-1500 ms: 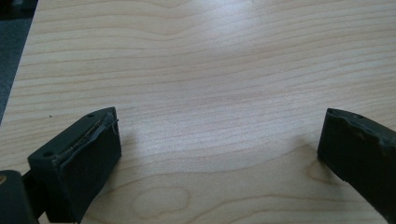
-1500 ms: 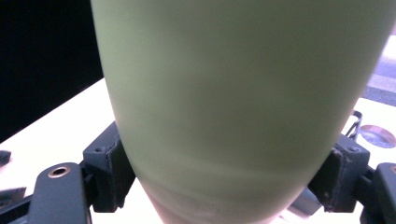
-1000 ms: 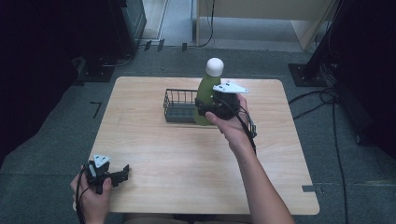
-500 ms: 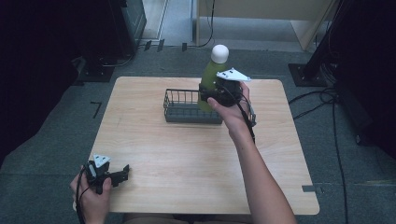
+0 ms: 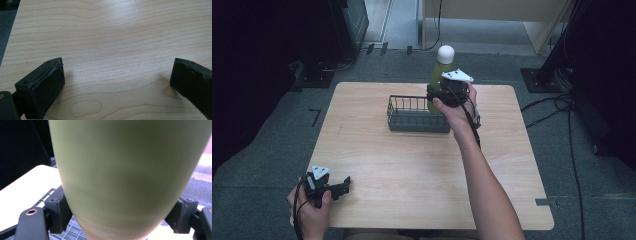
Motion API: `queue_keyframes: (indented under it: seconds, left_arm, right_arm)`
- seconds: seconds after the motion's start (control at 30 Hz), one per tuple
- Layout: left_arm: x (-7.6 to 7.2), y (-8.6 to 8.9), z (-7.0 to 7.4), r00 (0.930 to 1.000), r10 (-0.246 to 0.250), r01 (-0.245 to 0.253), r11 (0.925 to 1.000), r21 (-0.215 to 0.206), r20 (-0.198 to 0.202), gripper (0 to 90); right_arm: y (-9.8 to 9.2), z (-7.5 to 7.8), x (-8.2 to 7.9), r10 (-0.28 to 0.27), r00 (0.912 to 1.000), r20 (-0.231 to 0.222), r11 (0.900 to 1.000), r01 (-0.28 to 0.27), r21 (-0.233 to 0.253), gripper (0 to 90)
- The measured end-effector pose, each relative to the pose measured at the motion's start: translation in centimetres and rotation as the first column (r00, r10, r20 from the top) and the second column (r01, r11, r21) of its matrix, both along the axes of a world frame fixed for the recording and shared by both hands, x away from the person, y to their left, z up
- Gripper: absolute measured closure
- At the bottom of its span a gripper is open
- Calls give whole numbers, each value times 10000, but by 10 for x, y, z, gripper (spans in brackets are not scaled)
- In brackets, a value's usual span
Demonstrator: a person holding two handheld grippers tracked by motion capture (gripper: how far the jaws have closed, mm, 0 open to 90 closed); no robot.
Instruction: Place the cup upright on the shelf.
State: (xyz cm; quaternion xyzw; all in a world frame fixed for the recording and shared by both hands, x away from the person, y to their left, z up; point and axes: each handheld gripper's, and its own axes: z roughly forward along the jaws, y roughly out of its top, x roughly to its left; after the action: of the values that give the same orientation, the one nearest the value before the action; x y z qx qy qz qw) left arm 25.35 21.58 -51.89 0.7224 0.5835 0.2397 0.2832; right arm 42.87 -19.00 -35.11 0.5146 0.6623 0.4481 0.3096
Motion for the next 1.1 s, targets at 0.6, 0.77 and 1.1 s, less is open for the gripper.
queue_keyframes:
  seconds: [0.6,0.77,1.1]
  left_arm:
    - [0,0,0,10000,0,0,10000,3,4,0]
    - [0,0,0,10000,2,-2,10000,0,5,0]
    - [0,0,0,10000,4,-4,10000,-6,4,0]
  right_arm:
    - [3,-39,14,-245,9973,-698,9993,225,-297,204]
    - [1,-41,13,-139,9981,-593,9997,126,-225,203]
    - [2,-44,13,46,9986,-527,9987,-72,-502,155]
